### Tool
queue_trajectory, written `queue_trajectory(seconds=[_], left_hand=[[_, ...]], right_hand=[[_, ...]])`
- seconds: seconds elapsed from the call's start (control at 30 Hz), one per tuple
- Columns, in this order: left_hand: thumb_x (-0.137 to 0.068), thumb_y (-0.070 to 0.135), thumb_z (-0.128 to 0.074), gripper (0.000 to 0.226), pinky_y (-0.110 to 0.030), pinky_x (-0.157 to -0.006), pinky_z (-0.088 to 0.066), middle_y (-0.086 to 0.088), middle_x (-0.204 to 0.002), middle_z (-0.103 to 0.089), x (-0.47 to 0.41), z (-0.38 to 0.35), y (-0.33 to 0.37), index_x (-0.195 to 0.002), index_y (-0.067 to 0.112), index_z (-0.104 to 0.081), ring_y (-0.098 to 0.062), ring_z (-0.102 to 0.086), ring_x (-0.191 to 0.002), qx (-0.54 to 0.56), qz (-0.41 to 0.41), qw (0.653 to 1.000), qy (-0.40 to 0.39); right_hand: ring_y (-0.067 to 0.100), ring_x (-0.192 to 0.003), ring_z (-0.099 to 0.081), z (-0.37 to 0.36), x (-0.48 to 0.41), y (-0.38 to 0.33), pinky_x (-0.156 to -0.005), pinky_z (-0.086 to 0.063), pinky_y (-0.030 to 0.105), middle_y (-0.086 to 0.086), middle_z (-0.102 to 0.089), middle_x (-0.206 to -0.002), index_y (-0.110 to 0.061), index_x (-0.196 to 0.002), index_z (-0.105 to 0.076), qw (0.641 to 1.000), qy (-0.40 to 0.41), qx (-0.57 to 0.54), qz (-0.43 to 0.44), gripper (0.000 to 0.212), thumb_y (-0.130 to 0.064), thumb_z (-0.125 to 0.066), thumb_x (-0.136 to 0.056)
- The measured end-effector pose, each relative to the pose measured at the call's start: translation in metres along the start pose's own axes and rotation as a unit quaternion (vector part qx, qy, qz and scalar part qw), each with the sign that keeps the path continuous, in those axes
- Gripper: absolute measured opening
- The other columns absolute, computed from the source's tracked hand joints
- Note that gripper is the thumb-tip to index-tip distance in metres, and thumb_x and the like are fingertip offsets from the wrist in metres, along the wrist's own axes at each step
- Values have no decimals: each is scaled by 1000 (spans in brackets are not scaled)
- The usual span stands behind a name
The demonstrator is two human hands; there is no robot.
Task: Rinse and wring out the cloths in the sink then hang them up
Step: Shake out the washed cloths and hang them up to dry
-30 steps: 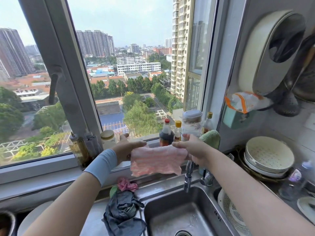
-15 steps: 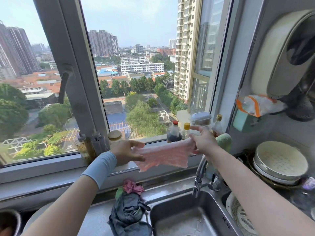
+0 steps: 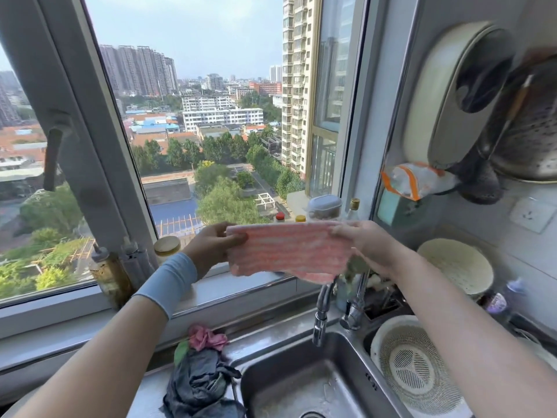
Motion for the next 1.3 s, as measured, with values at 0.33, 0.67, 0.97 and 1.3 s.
queue_trajectory(seconds=[0.33,0.67,0.97,1.3], left_hand=[[-90,-8,-54,36,-35,-59,-59,-13,-102,-68,-41,-81,24,-81,21,-74,-22,-71,-71,5,-3,1000,21],[-86,2,-68,41,-43,-112,-40,-5,-148,-39,-97,-157,50,-121,24,-67,-26,-46,-129,-397,-104,910,57],[-103,32,-44,48,-45,-109,-42,-8,-150,-44,-84,-230,0,-150,24,-33,-26,-47,-132,-367,-56,923,-96],[-101,34,-49,52,-4,-89,-37,10,-133,-50,-60,-218,-33,-150,34,-31,-6,-48,-122,-220,0,955,-199]], right_hand=[[3,-56,-65,83,7,29,-46,-50,21,5,-69,-84,-8,-106,-64,972,233,-23,-27,17,-11,-72,-90],[19,-84,-56,137,13,57,-61,-46,26,9,-53,-127,-16,-135,-43,924,327,168,-108,54,-18,-67,-87],[21,-149,-21,73,-11,61,-121,-20,50,-3,-22,-163,-31,-152,-33,912,138,377,87,52,-36,-44,-101],[23,-152,-8,58,-17,71,-120,-7,54,-1,-14,-165,-32,-155,-25,862,119,485,86,63,-60,-30,-99]])
Point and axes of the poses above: each hand's wrist, its own x-axis away from the middle knuckle, its own z-axis out of the back of the hand, y = z × x, the point moved 6 cm from there along -x, towards the middle knuckle
